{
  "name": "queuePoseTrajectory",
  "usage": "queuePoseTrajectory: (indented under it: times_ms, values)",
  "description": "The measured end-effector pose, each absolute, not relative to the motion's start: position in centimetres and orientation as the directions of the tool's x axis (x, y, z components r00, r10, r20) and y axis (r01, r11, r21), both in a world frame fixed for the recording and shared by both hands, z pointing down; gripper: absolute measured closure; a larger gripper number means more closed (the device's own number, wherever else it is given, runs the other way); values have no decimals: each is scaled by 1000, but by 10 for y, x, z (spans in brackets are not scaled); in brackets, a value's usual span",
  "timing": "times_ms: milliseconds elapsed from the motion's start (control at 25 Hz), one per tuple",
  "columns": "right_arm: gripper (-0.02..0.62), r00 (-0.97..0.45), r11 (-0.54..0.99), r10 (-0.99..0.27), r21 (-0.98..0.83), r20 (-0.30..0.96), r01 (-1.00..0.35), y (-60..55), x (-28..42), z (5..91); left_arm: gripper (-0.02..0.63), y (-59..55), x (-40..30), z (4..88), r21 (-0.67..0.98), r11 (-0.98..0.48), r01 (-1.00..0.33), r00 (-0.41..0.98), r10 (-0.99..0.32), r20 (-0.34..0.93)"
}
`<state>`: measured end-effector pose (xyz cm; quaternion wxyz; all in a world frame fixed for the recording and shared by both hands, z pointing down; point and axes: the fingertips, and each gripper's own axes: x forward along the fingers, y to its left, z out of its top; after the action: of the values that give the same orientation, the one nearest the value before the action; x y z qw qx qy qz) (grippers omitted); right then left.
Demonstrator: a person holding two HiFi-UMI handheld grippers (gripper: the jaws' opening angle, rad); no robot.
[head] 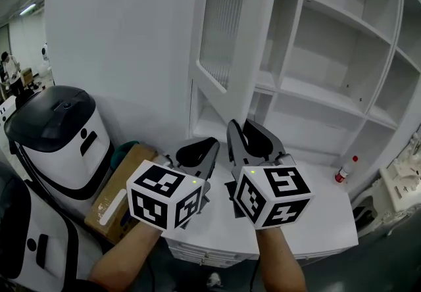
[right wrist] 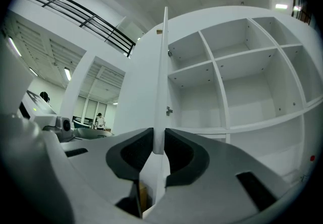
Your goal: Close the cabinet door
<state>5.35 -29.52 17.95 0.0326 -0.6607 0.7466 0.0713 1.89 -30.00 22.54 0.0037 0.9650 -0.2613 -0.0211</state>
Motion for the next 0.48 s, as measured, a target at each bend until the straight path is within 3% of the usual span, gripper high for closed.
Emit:
queuePoseTrajectory:
  times_ms: [480]
  values:
    - [518, -154, 148, -981, 57, -120, -987, -305, 112, 178, 594, -313, 74, 213, -15, -866, -500, 865, -499, -47]
